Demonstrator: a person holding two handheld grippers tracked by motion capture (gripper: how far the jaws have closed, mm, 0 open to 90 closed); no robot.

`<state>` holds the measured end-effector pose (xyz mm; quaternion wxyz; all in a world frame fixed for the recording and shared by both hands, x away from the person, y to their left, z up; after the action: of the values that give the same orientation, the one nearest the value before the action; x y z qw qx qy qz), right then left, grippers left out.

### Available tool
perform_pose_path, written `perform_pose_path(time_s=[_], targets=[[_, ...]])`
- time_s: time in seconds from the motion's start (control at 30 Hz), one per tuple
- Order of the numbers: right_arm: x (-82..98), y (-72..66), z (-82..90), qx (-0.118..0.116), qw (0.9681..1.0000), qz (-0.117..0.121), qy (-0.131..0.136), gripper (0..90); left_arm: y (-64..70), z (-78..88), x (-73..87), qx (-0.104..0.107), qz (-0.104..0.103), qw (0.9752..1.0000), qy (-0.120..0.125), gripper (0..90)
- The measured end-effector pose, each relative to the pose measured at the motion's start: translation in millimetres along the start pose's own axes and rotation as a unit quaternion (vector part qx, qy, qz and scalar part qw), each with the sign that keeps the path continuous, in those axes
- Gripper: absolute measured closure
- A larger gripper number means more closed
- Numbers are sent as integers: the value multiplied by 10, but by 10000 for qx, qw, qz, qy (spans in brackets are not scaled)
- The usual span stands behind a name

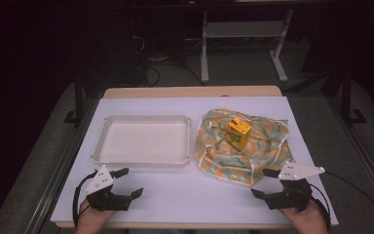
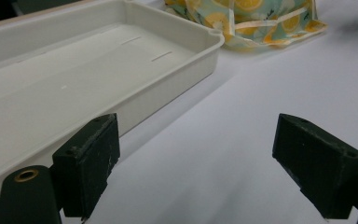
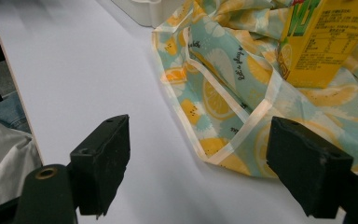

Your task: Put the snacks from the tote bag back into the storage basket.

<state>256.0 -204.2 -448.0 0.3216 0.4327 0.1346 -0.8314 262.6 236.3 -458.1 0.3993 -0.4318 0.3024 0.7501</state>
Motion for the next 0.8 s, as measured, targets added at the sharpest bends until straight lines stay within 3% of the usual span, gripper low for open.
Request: perform_pose_path(time_s=[0.17,0.37,0.47,0.57,0.8], targets=[[-38,40,-8,56,9999,48,-98,194,-12,8,12,15,42,10000,-13,146],[-214,121,-24,162,9992,169,-320,190,-31,62,28,-25,67,10000,12,146],[-293,154,-24,140,9992,208,-312,193,-28,70,26,-40,65,10000,23,146],[-457,233,-28,169,9983,287,-488,197,-26,66,31,-13,99,9999,41,146],[-687,299,-30,185,9976,426,-508,197,-17,73,30,-2,82,10000,29,146]])
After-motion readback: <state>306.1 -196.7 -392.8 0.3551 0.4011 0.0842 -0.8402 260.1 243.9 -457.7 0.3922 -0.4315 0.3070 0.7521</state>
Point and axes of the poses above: each handheld gripper's, and its own axes: z roughly backward along the jaws, x roughly out of its underside, y roughly to its right, the point moved 6 cm from there along -z, roughly forward along the jaws, and after that the axes turned 12 degrees about x, right-handed, at the moved point
